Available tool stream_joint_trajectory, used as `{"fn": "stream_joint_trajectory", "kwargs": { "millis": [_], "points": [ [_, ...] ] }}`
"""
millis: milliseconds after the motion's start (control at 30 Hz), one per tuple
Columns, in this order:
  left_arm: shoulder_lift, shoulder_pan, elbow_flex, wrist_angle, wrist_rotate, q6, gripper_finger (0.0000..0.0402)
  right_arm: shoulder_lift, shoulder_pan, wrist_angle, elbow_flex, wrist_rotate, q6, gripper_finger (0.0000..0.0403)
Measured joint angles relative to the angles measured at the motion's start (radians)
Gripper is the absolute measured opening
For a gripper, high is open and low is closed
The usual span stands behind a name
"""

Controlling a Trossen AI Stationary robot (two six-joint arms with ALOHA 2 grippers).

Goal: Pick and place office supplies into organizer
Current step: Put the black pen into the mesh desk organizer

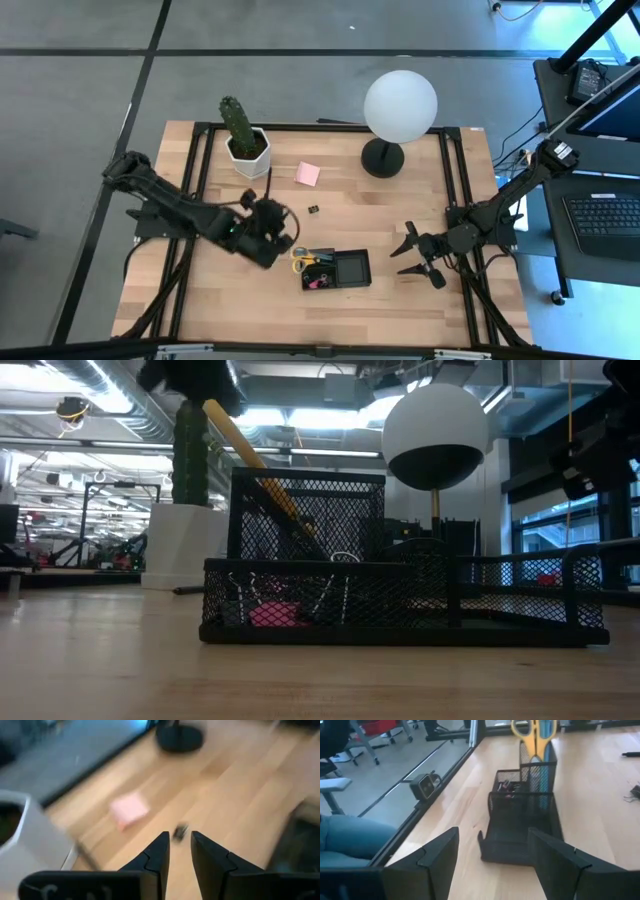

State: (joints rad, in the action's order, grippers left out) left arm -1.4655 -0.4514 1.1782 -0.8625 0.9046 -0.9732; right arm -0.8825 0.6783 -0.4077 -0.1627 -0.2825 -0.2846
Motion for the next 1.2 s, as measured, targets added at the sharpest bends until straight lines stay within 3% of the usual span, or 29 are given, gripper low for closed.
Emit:
{"fn": "stream_joint_trajectory", "kwargs": {
  "millis": [333, 533, 867, 1200],
  "points": [
    [-0.012, 0.233, -0.041, -0.08, -0.276, 0.09, 0.0142, 0.0, -0.021, 0.0, 0.0, 0.005, -0.026, 0.0236],
    [-0.012, 0.355, -0.064, -0.102, -0.351, -0.014, 0.0177, 0.0, -0.021, -0.002, 0.0, 0.005, -0.025, 0.0236],
    [-0.056, 0.493, -0.064, -0.136, -0.458, -0.123, 0.0175, 0.002, -0.035, -0.04, 0.0, 0.007, -0.022, 0.0236],
    [-0.229, 0.58, -0.064, -0.14, -0.508, -0.143, 0.0169, 0.004, -0.075, -0.038, 0.0, 0.007, -0.025, 0.0236]
  ]
}}
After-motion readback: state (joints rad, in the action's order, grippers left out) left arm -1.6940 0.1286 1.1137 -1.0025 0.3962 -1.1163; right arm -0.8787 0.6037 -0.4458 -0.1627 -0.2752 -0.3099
